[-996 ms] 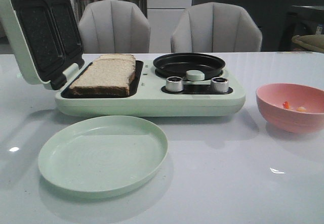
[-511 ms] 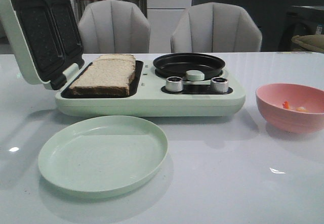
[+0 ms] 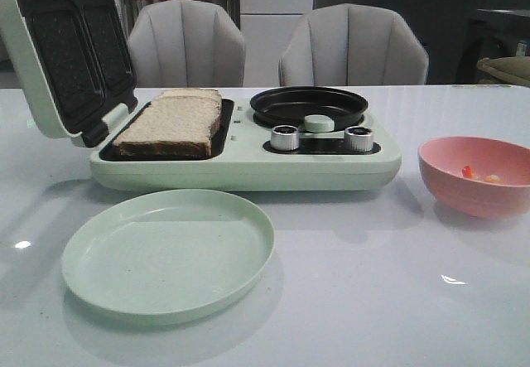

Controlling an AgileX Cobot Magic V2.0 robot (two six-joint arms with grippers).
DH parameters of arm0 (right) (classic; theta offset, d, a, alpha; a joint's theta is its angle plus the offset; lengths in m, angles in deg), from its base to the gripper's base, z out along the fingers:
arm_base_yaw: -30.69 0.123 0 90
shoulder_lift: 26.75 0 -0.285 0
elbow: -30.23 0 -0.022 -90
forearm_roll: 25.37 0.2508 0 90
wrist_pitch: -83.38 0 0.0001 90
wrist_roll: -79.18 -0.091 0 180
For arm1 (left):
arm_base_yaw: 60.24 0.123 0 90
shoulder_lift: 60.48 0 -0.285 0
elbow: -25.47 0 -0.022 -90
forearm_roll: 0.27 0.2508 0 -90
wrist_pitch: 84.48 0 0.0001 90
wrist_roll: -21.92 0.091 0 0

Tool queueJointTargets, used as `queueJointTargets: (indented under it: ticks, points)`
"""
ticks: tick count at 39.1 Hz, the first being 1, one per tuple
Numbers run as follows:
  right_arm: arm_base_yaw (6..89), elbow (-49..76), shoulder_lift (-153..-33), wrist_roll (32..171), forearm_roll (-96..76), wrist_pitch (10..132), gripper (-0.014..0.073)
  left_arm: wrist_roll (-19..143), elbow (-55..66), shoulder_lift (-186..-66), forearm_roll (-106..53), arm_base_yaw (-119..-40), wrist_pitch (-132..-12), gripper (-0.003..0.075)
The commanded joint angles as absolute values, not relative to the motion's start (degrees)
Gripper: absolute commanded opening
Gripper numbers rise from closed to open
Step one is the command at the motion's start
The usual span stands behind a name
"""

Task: Make breakfast with bread and shrimp

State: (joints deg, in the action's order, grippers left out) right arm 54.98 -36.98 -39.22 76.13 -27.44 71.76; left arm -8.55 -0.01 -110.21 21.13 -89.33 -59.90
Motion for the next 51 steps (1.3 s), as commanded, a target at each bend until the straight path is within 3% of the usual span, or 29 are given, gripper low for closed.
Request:
queueJointTargets:
  ticks: [1,19,36,51]
  points:
    - [54.7,-35.4,-40.0,76.4,-27.5,76.9,0.0599,-9.5,4.4,-114.0,21.2,-86.4,-64.5,0.0386]
    - [54.8,-35.4,-40.0,76.4,-27.5,76.9,0.0599,-9.4,12.3,-128.1,13.2,-68.4,-66.3,0.0386]
    - [54.8,-35.4,-40.0,76.4,-27.5,76.9,0.0599,-8.1,21.4,-144.7,6.3,-63.3,-65.6,0.0386]
    - [54.8,-35.4,-40.0,76.4,-27.5,76.9,0.0599,-1.8,22.3,-152.4,-10.3,-59.5,-67.8,0.0386]
